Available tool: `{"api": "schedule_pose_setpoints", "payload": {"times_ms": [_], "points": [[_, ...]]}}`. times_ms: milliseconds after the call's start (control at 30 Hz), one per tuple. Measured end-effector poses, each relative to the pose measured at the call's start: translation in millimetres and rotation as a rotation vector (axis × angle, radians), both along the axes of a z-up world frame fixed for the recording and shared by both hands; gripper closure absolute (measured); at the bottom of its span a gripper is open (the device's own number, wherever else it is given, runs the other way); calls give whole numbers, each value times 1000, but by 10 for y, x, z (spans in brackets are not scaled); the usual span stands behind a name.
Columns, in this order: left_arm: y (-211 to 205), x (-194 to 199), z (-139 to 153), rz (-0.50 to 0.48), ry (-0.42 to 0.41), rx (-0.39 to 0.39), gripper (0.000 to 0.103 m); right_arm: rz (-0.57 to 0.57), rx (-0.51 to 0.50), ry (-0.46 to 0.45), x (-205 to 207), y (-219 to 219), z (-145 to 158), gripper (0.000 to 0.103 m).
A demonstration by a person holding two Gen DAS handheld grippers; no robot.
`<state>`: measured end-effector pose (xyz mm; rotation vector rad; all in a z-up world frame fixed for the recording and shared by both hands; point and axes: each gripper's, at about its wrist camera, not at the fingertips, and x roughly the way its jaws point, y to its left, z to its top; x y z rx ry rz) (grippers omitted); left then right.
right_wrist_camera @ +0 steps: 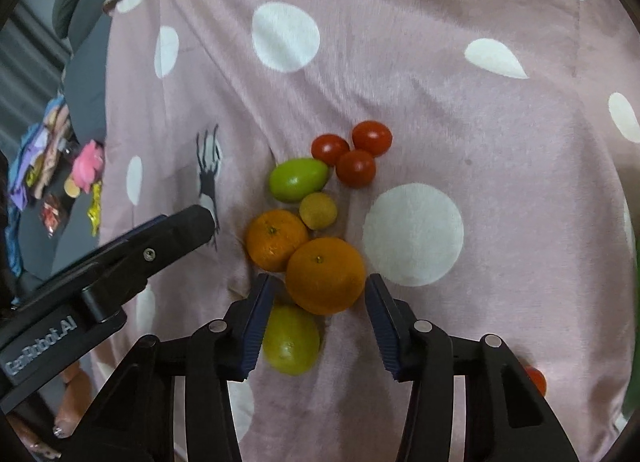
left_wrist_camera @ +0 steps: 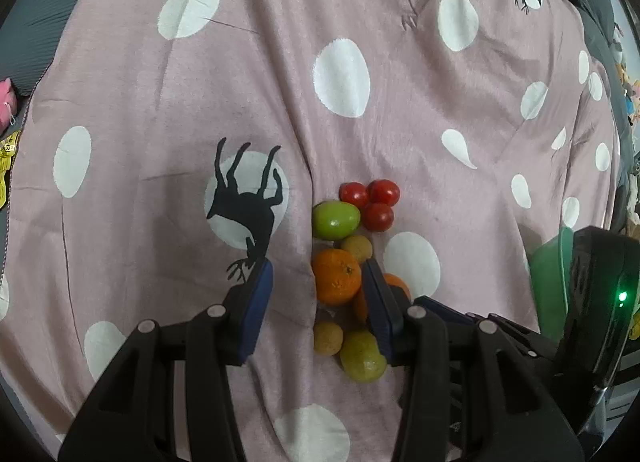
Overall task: Organize fruits
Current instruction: 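Grasp an orange with the right gripper while the left gripper grasps the other orange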
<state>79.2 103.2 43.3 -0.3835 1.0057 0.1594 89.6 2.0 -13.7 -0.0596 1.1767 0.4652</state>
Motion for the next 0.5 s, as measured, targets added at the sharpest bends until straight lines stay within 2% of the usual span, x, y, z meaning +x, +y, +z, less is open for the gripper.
{"api": "schedule_pose_setpoints", "payload": {"times_ms": [233, 333, 433, 500], "points": [[-5, 95, -60, 4, 21, -17, 56, -21, -11, -31, 35, 14, -14, 58], [-30, 119, -79, -5, 32, -7, 56, -47, 11, -33, 49, -59, 39, 63], [-65, 154, -98, -26, 36, -4, 56, -62, 29, -52, 68, -189, 144, 76], [-84, 184, -117, -36, 40, -4, 56, -48, 34, -42, 85, -199, 140, 76]]}}
